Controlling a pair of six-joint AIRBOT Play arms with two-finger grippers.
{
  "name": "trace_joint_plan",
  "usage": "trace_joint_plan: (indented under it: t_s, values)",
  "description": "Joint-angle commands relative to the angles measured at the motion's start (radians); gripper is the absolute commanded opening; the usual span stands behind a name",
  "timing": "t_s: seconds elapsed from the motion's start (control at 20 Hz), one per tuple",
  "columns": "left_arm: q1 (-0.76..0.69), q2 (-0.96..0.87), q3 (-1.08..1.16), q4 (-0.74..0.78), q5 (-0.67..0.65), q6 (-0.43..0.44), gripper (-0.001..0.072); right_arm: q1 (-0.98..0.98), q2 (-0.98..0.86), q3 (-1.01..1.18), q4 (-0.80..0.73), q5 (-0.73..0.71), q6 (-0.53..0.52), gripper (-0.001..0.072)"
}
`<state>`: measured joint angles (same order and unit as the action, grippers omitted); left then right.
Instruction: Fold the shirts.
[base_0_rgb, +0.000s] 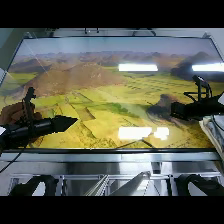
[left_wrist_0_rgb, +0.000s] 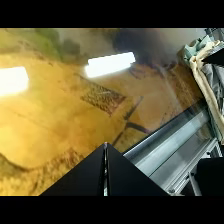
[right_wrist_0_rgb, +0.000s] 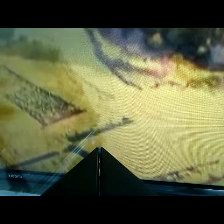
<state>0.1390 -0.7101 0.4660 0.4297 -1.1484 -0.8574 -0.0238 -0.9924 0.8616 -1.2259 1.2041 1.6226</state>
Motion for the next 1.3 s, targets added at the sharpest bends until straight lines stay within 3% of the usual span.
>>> trace_joint_plan:
  t_s: [0.0,0.2,0.25,0.35,0.4,0.5,0.55,0.6,0.65,0.75,0.8,0.85,0.9,0.95,1.15,1.2,1.25]
  values:
    - [0.001,0.001,0.001,-0.048,0.003,0.0,-0.0003,0.001,0.001,0.0,0.002,-0.004,0.0,0.0015]
    - [0.03,0.0,0.044,0.019,-0.022,0.042,-0.0002,0.0,0.001,0.0,0.0,-0.019,0.0,0.0015]
    - [0.064,0.0,0.085,0.109,-0.008,-0.018,-0.0005,0.0,0.001,0.0,0.0,-0.019,0.0,0.0015]
    - [0.191,0.0,0.182,0.366,0.084,-0.307,0.0019,0.0,0.0,0.0,0.001,-0.039,0.0,0.0015]
    - [0.28,-0.005,0.23,0.486,0.123,-0.369,0.002,0.0,0.0,0.0,0.001,-0.038,0.0,0.0016]
    - [0.473,-0.056,0.317,0.595,0.148,-0.374,0.0025,0.0,-0.005,0.0,0.005,-0.058,0.0,0.0016]
    - [0.562,-0.099,0.343,0.594,0.153,-0.374,0.0075,0.001,-0.011,0.0,0.008,-0.069,0.0,0.0017]
    - [0.637,-0.146,0.353,0.566,0.175,-0.374,0.0271,0.001,-0.02,0.0,0.016,-0.072,0.0,0.0026]
    - [0.702,-0.207,0.356,0.523,0.204,-0.369,0.0295,0.001,-0.029,0.0,0.018,-0.071,0.0,0.0043]
    - [0.786,-0.323,0.356,0.511,0.227,-0.278,0.0294,0.001,-0.053,0.0,0.019,-0.071,0.0,0.0443]
    - [0.809,-0.378,0.356,0.517,0.238,-0.233,0.0295,0.0,-0.064,0.0,0.019,-0.071,0.0,0.0507]
    - [0.821,-0.428,0.356,0.517,0.252,-0.206,0.032,0.001,-0.076,0.0,0.023,-0.072,0.0,0.0504]
    - [0.821,-0.471,0.356,0.52,0.265,-0.179,0.0589,0.0,-0.09,0.0,0.037,-0.072,0.0,0.0504]
    - [0.816,-0.512,0.358,0.518,0.274,-0.171,0.072,0.001,-0.103,0.0,0.05,-0.072,0.0,0.0503]
    - [0.745,-0.689,0.484,0.515,0.159,-0.172,0.0719,0.001,-0.158,0.0,0.098,-0.076,0.0,0.0503]
    - [0.713,-0.728,0.534,0.509,0.121,-0.172,0.0696,0.001,-0.169,0.0,0.098,-0.075,0.0,0.0503]
    - [0.681,-0.76,0.579,0.51,0.097,-0.172,0.0617,0.001,-0.179,0.0,0.098,-0.075,0.0,0.0503]
